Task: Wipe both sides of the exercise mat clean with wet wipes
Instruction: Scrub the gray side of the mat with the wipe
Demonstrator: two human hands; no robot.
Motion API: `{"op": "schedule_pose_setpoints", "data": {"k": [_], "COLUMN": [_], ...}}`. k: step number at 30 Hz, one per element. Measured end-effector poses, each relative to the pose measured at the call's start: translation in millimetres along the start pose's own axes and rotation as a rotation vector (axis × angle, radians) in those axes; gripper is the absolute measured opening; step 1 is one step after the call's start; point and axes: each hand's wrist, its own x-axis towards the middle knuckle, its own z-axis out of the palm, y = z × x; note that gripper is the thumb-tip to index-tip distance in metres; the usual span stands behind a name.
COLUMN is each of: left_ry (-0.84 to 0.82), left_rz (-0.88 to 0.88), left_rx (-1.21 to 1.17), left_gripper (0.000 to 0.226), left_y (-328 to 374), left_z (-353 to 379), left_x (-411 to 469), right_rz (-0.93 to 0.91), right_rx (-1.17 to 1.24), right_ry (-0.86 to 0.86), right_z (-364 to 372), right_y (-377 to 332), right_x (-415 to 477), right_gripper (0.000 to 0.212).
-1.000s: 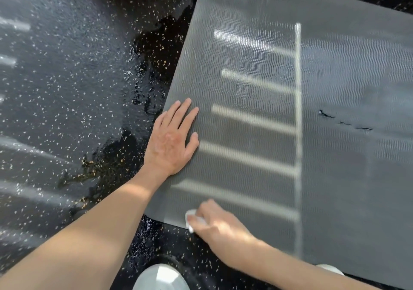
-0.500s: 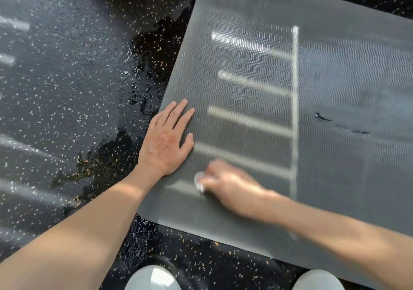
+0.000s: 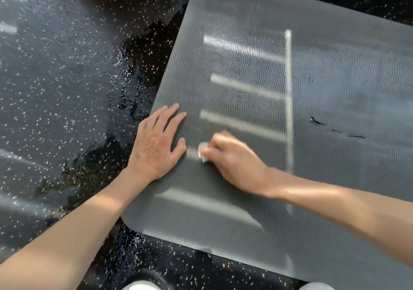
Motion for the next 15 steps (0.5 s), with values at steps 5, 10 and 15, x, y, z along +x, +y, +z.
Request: {"op": "schedule_pose_setpoints", "data": {"k": [5,10,15], "left_ry": [0.059,0.027,0.042], "left_rz": [-0.019,-0.074,-0.124], "left_rx": [-0.017,0.022,0.064], "left_gripper": [0.049,0.056,0.056], "left_y": [3.7,9.9,10.1], "left_z": [-2.8,0.0,13.3], "left_x": [47.9,134.0,158.7], "right_rz": [0.001,-0.038,0.041], "right_rx": [-0.054,-0.063,-0.103], "right_ry": [0.011,0.0,0.13], "right_z": [-20.3,-0.4,-21.9], "right_y": [26.7,17.1,49.5], "right_x": [27.1,15.7,41.4], "right_gripper": [0.012,0.03,0.015]}}
